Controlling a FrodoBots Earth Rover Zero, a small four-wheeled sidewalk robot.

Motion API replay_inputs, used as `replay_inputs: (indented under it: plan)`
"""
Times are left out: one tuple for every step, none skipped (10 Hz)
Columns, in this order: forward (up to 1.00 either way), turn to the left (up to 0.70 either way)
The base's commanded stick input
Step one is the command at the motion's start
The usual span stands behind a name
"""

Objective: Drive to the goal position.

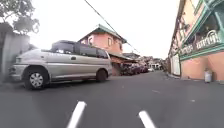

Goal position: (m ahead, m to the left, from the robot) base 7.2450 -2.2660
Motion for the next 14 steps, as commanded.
replay_inputs:
  plan:
    - [0.7, -0.35]
    - [0.7, -0.35]
    - [0.7, -0.35]
    - [0.7, -0.35]
    - [0.7, -0.35]
    - [0.7, -0.35]
    - [0.7, -0.35]
    - [0.7, -0.16]
    - [0.7, 0.0]
    - [0.7, 0.0]
    - [0.7, 0.0]
    - [0.7, 0.0]
    - [0.7, 0.0]
    - [0.7, 0.0]
